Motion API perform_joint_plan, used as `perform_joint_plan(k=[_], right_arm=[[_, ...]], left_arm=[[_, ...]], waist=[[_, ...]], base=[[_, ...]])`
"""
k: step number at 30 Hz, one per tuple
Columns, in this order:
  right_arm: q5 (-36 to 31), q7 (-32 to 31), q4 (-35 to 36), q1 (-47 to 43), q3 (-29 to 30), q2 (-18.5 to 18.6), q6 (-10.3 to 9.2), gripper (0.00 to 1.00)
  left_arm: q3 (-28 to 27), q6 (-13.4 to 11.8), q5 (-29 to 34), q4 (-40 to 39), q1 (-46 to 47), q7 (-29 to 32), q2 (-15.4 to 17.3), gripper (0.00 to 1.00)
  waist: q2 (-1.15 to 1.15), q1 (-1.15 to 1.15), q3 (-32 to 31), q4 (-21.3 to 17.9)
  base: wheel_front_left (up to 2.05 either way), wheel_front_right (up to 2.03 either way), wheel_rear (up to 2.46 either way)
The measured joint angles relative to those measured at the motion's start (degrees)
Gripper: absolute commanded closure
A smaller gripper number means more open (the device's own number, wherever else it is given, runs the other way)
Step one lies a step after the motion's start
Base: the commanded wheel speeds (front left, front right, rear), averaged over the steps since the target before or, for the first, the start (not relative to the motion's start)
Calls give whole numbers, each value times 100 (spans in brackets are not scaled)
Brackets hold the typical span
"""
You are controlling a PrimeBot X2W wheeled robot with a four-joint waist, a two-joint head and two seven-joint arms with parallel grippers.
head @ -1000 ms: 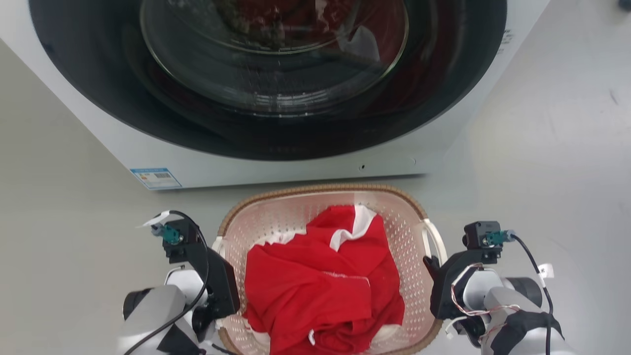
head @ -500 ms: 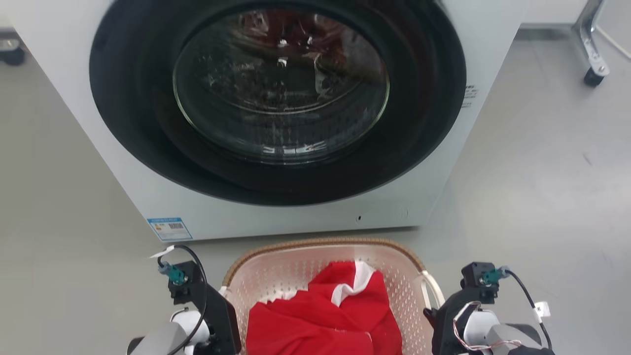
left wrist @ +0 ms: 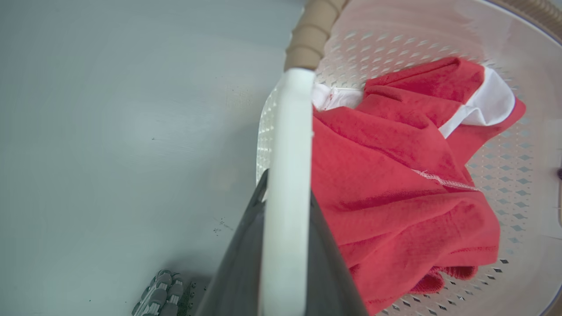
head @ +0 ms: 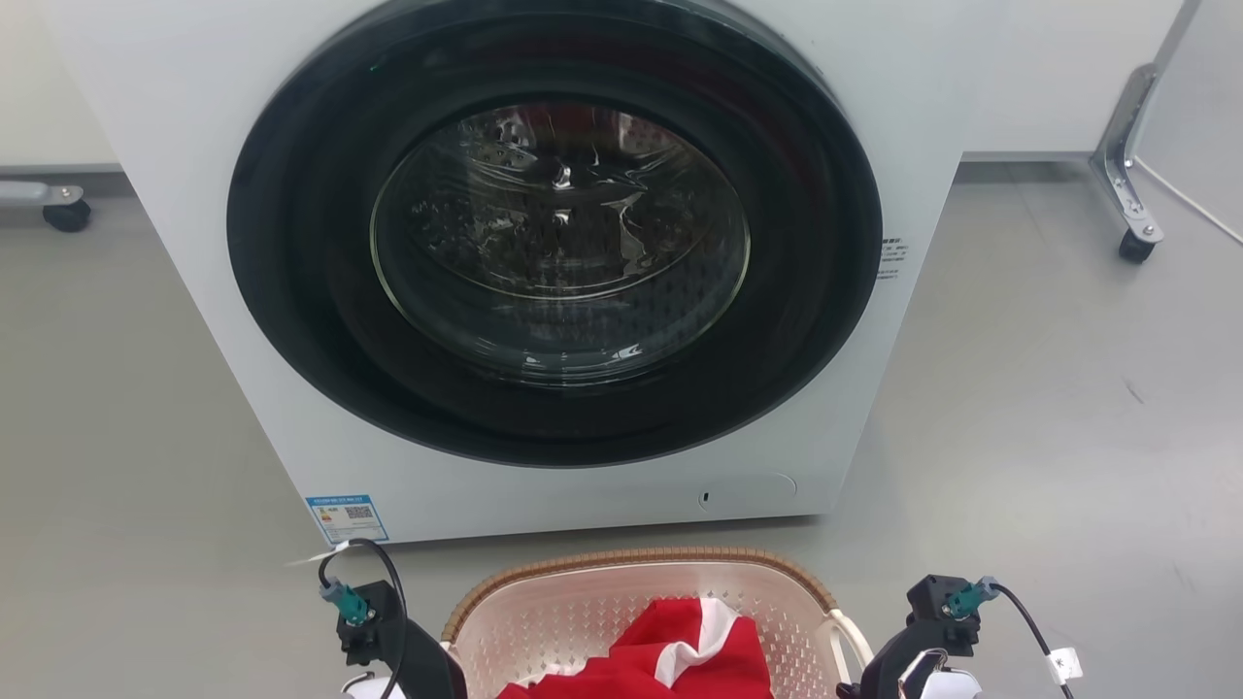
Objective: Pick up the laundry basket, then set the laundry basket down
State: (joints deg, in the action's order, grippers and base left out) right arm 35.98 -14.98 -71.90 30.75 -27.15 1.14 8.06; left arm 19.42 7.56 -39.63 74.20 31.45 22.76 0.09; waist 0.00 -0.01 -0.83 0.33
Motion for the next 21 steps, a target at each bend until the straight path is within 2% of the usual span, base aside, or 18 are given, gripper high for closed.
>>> perform_joint_plan(k=[21], right_arm=[[353, -312, 263, -204, -115, 101, -1, 100]], left_arm=[[-10, 0, -62, 3, -131, 135, -1, 100]], waist=[[0, 1, -173, -30]], base=[[0, 0, 0]])
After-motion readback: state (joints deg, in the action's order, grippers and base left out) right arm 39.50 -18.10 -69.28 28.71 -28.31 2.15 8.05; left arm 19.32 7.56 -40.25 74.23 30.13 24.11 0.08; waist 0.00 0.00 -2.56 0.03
